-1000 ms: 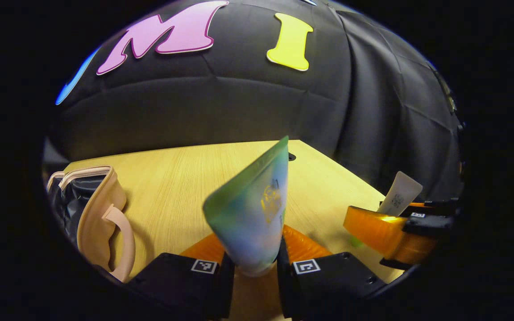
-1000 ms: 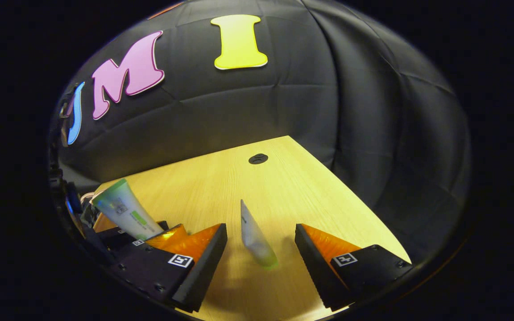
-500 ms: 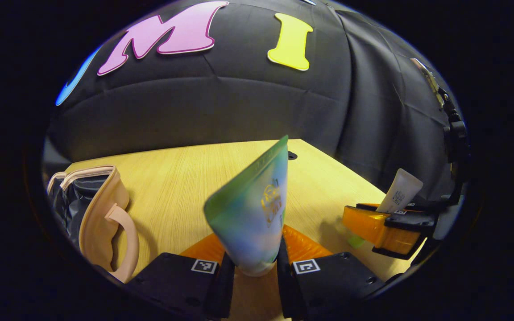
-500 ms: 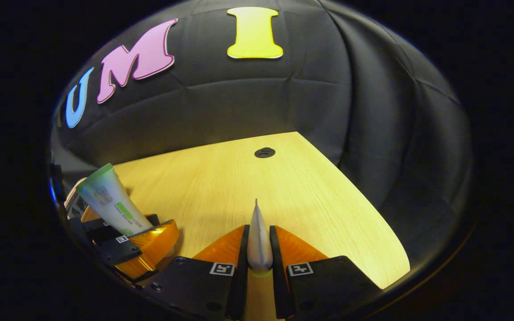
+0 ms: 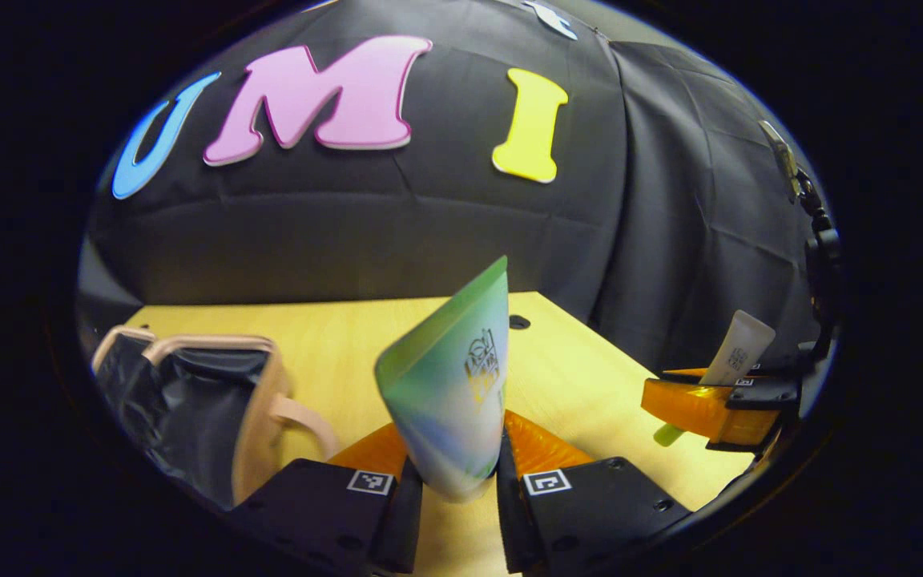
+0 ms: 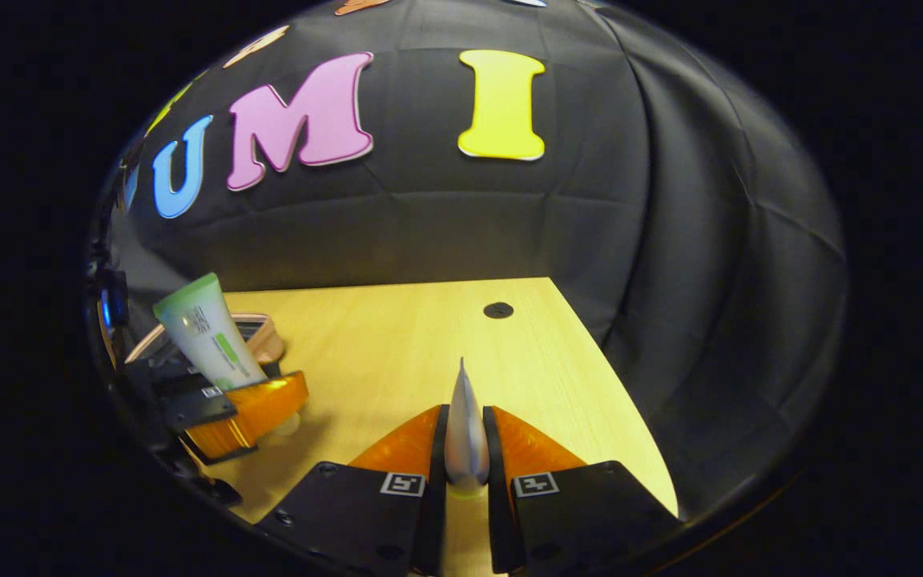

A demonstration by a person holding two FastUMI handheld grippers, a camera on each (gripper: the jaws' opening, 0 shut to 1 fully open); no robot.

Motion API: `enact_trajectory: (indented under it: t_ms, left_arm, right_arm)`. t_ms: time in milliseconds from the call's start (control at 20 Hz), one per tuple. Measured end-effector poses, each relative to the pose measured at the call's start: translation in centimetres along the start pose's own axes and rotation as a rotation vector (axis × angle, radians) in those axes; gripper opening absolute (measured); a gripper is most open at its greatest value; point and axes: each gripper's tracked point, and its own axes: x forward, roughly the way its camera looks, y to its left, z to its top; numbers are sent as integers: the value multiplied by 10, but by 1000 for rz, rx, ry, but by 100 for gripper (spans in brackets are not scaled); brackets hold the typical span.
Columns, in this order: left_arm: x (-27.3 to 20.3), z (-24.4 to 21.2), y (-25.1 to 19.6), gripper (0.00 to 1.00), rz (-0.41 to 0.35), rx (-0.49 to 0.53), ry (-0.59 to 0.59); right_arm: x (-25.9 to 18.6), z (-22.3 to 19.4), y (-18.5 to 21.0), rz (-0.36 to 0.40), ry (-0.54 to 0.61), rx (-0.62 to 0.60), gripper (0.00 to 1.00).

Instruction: First open the suitcase, pack the skin care products into it, and then close the suitcase.

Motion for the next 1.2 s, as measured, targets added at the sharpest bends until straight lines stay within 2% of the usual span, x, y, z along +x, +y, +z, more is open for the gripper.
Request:
enact_trajectory:
  t_ms: [150,200,250,300,450,550,600,650,700,750,800,850,950,1000,1150,1200]
  left_arm:
    - [-49,26,60,45,95,-21,5]
    - [-63,29,84,44,125,-38,15]
    - [-72,30,104,44,152,-55,29]
    - [-79,27,128,45,185,-63,56]
    - [-89,-4,197,44,283,-89,209]
    - [-90,-25,222,45,304,-115,302]
    - [-87,-36,233,45,309,-108,350]
    - [-85,-50,241,48,310,-116,412]
    - [-81,-62,246,45,301,-146,476]
    - [-76,-71,248,46,289,-191,525]
    - [-73,-80,249,48,284,-237,567]
    - [-72,-89,256,45,294,-270,609]
    - [-65,-101,269,45,305,-286,684]
    - [-60,-104,276,45,303,-274,704]
    - [-50,-121,274,45,252,-238,807]
    - [-47,-126,277,45,258,-222,830]
  right_arm:
    - [-41,30,32,63,-17,-24,24]
    - [-53,39,44,87,-25,-27,32]
    - [-63,48,58,114,-29,-30,25]
    - [-71,55,72,144,-33,-37,25]
    - [-89,70,114,252,-39,-41,25]
    - [-98,74,142,339,-44,-59,25]
    - [-102,75,152,372,-46,-79,25]
    - [-106,77,158,401,-49,-93,32]
    - [-109,76,165,431,-47,-98,32]
    - [-111,77,170,447,-46,-97,25]
    - [-112,78,175,464,-39,-87,32]
    - [-113,75,181,477,-28,-78,17]
    - [-111,74,189,481,-6,-78,17]
    - [-110,77,191,477,-7,-80,25]
    - [-102,79,197,445,3,-85,25]
    - [-99,78,201,434,9,-79,17]
